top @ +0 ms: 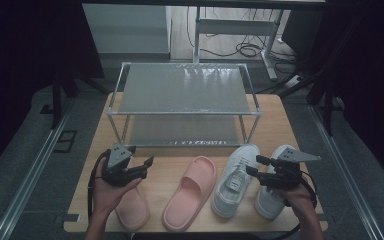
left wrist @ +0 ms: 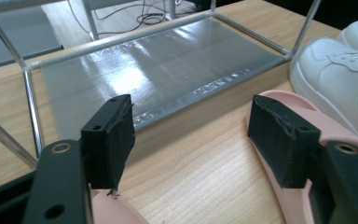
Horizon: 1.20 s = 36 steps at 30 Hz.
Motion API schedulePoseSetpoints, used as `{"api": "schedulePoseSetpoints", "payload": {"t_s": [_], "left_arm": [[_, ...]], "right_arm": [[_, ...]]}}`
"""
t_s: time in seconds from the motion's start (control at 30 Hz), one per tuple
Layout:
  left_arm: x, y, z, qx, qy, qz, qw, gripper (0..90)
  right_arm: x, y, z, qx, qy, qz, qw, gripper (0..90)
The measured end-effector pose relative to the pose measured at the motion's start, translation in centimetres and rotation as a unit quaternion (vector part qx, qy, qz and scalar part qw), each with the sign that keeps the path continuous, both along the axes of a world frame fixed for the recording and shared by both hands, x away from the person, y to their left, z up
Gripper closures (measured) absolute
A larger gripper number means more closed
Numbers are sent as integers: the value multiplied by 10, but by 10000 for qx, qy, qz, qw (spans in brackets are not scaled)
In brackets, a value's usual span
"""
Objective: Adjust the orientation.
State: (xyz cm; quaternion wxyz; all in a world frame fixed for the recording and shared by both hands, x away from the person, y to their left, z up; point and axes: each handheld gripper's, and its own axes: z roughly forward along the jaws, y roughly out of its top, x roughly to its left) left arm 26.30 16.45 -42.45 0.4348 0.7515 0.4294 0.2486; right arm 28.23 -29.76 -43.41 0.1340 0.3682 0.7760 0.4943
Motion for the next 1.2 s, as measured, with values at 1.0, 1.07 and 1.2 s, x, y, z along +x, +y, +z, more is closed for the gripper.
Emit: {"api": "schedulePoseSetpoints", "payload": {"t_s": [1.0,1.07,1.2], "left_arm": [[-17,-23,-45,303,1273,-739,9886,900],[-21,-25,-57,328,1435,-737,9864,900],[-28,-25,-68,350,1583,-735,9840,900]], "right_arm": [[-2,0,-5,-258,29,-22,9997,357],[-4,1,-7,-279,60,-24,9996,357],[-7,4,-5,-306,25,9,9995,353]]}}
